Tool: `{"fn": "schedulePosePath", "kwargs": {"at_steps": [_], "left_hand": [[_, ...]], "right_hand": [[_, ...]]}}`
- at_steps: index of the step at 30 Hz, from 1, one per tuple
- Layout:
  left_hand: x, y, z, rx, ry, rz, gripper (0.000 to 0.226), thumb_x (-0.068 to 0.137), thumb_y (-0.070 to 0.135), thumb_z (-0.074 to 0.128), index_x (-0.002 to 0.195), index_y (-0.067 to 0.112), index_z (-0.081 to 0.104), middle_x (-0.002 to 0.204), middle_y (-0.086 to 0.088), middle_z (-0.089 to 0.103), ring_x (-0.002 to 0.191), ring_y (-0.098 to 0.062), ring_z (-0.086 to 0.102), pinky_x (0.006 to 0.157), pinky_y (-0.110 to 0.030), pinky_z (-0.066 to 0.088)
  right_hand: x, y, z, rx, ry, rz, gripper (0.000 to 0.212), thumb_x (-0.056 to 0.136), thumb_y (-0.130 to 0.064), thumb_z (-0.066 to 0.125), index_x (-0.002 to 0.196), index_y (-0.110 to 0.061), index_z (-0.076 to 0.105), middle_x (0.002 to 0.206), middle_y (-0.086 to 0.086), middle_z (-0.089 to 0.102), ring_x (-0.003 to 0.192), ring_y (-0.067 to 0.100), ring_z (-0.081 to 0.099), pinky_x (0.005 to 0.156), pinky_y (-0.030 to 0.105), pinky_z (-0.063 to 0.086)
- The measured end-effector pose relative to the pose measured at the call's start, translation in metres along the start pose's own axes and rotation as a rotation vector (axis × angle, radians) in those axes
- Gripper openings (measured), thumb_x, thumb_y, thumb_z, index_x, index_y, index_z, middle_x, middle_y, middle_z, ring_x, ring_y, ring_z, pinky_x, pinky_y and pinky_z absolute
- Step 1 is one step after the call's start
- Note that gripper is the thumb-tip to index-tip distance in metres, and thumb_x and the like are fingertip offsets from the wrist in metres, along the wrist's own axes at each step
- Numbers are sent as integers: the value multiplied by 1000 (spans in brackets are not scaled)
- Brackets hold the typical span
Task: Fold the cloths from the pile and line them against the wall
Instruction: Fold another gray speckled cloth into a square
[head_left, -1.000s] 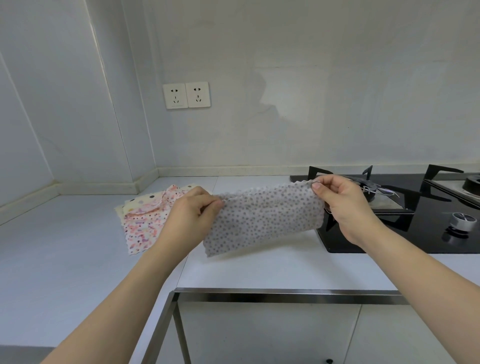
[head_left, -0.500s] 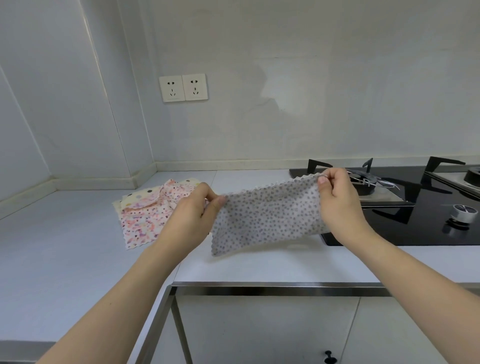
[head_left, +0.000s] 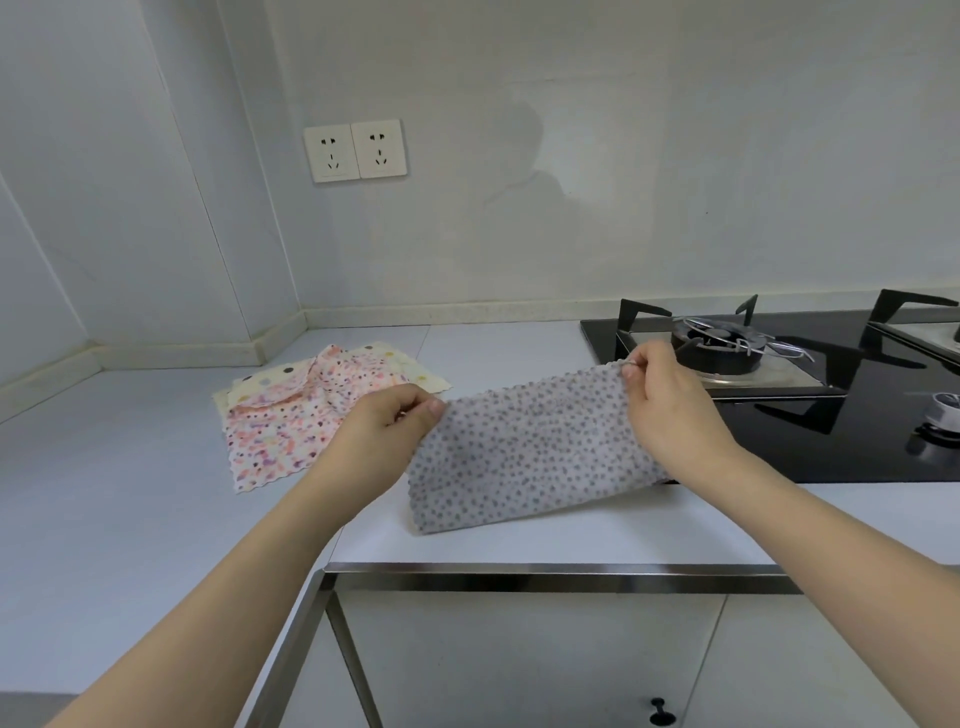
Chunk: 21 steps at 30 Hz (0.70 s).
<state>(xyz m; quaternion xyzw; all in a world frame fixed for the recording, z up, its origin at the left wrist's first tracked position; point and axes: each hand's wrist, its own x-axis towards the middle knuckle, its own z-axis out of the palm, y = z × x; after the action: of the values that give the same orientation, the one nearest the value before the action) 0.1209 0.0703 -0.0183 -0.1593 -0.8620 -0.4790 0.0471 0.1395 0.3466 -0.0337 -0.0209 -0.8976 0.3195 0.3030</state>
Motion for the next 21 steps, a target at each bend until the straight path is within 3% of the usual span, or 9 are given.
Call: {"fn": "schedulePosePath", "kwargs": {"at_steps": [4, 7, 9, 12, 16, 19, 21], "left_hand": [[7, 5, -3, -448, -102, -245, 33, 96, 23, 58, 99, -10, 64, 97, -31, 65, 81, -32, 59, 72, -38, 48], [14, 6, -6, -539, -154, -302, 31, 93, 18, 61, 100, -12, 63, 77, -17, 65, 57, -22, 54, 43, -23, 43], [19, 1, -2, -387, -127, -300, 27, 94, 17, 61, 93, -10, 65, 71, -13, 63, 50, -18, 49, 37, -21, 39], [33, -21, 10, -30, -52, -287, 31, 94, 22, 61, 82, -6, 63, 67, -13, 62, 46, -19, 50, 44, -24, 43], [44, -45, 24, 517, 45, -129, 24, 95, 32, 57, 82, 13, 63, 78, -2, 66, 72, -21, 59, 63, -31, 46], [44, -50, 32, 648, 75, 3, 16, 97, 30, 51, 89, 19, 59, 81, 2, 63, 75, -17, 57, 60, -30, 42], [44, -54, 36, 755, 71, 45, 15, 96, 29, 49, 93, 18, 58, 88, 1, 61, 82, -19, 56, 64, -30, 40]], "right_hand": [[23, 5, 9, -41, -85, 8, 11, 103, -23, 36, 102, -15, 44, 93, -1, 55, 84, 22, 54, 72, 38, 44], [46, 9, 16, -102, -200, -8, 12, 103, -24, 37, 103, -16, 46, 82, -4, 53, 74, 13, 52, 59, 31, 36], [59, 14, 29, -148, -284, -11, 12, 103, -24, 36, 102, -17, 46, 81, -3, 54, 73, 14, 54, 60, 33, 40], [67, 25, 59, -309, -414, -76, 6, 100, -12, 37, 97, -17, 41, 83, -1, 51, 74, 22, 54, 60, 35, 39], [69, 36, 88, -547, -455, -210, 12, 95, -3, 36, 100, -13, 35, 93, 4, 44, 68, 28, 48, 54, 35, 34], [75, 44, 93, -648, -419, -280, 15, 94, -3, 40, 105, -12, 37, 99, 5, 46, 62, 28, 48, 47, 33, 31], [77, 44, 91, -677, -398, -295, 18, 94, -8, 45, 111, -12, 41, 107, 7, 47, 74, 28, 52, 55, 38, 43]]}}
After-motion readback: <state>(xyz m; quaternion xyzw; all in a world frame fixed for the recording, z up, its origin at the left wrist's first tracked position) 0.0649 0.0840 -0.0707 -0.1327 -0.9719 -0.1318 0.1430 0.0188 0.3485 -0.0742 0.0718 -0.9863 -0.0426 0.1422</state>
